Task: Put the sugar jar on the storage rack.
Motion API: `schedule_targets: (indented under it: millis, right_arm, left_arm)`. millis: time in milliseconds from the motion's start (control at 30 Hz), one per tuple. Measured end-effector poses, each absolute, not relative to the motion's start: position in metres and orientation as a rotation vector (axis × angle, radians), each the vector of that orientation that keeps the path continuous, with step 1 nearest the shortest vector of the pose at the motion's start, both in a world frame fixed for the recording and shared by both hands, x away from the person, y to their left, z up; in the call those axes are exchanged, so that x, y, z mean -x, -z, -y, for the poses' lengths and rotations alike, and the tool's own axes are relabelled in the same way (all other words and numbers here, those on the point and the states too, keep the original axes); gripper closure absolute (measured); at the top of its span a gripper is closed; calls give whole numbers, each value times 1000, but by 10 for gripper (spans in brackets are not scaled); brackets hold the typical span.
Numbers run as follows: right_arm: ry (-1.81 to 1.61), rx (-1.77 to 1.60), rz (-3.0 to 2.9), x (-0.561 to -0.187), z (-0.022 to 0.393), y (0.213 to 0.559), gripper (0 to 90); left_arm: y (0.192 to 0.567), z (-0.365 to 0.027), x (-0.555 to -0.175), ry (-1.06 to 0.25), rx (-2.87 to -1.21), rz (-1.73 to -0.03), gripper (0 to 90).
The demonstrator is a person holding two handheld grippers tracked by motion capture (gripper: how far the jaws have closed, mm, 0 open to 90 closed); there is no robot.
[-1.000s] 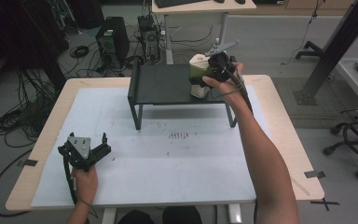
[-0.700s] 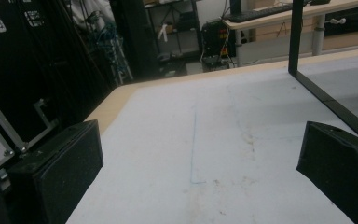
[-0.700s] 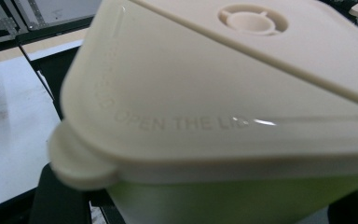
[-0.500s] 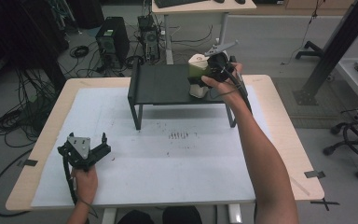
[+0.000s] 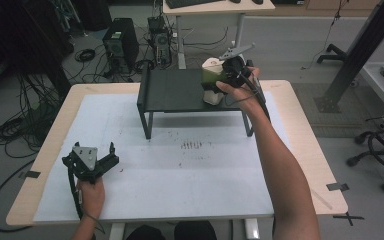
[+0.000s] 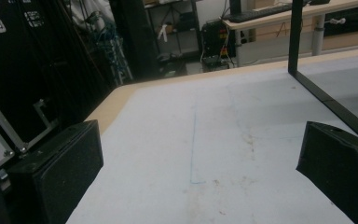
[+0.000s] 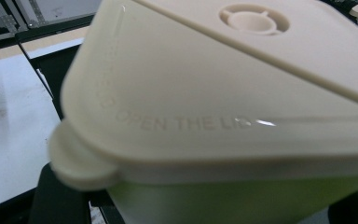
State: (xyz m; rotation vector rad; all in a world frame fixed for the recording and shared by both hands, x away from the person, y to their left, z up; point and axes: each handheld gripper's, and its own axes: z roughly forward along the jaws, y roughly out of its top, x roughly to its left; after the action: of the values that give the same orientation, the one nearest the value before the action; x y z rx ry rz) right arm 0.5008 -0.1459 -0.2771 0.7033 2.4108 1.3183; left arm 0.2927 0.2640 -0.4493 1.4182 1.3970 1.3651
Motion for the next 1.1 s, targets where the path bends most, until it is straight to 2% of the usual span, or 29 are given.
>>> schedule_targets:
  millis: [1100]
  right_arm:
    - [-1314,-682,-2413,-501,146,277,283]
  left_arm:
    - [449,-265,-293,-1361,-1415,-1401,2]
